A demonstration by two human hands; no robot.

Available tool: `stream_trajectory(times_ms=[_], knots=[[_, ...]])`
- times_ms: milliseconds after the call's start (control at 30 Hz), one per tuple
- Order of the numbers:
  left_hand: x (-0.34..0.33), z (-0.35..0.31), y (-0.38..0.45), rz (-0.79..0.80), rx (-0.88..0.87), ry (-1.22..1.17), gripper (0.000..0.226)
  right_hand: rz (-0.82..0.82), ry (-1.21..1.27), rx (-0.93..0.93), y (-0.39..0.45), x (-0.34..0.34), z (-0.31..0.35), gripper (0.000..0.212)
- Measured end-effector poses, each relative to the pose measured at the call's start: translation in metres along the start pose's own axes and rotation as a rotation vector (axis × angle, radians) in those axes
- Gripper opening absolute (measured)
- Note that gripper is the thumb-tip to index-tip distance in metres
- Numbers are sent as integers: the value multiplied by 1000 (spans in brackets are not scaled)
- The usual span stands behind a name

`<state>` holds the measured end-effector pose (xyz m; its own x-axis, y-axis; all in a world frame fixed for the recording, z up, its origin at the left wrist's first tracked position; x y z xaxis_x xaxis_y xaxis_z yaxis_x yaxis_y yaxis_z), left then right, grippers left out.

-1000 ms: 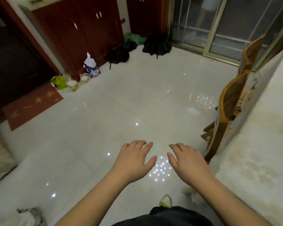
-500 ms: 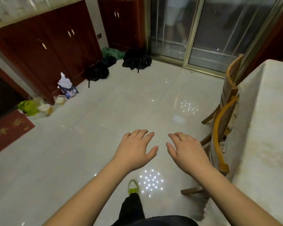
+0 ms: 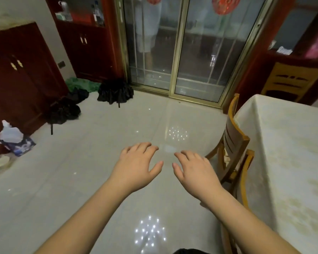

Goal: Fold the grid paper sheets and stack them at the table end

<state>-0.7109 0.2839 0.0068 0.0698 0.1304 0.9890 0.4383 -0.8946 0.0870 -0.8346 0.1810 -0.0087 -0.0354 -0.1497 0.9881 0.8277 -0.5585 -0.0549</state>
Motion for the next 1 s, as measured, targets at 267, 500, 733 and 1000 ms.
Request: stream_trajectory(times_ms=[267, 500, 733, 1000], knots=[[-23, -17, 140, 36, -143, 4, 71, -18, -2, -129, 101, 14, -76, 49], [-49, -40, 260, 117, -214, 22, 72, -12, 70, -222, 186, 23, -154, 47], [-67, -51, 353, 138, -269, 14, 67, -16, 98, -287, 256, 26, -209, 52], [-105, -31, 467, 201, -345, 21, 79, -4, 101, -390, 352, 9, -250, 61]])
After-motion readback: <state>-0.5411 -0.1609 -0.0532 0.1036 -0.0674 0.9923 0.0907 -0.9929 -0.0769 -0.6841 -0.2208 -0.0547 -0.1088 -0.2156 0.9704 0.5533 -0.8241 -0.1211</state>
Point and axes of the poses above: each hand's wrist, its own y-axis towards the middle knuckle, its own x-axis out of the back of the hand, z = x × y, the point moved 7 cm from there along y, towards the middle knuckle, and after that the axes turned 3 degrees about y, right-handed, at the moved point
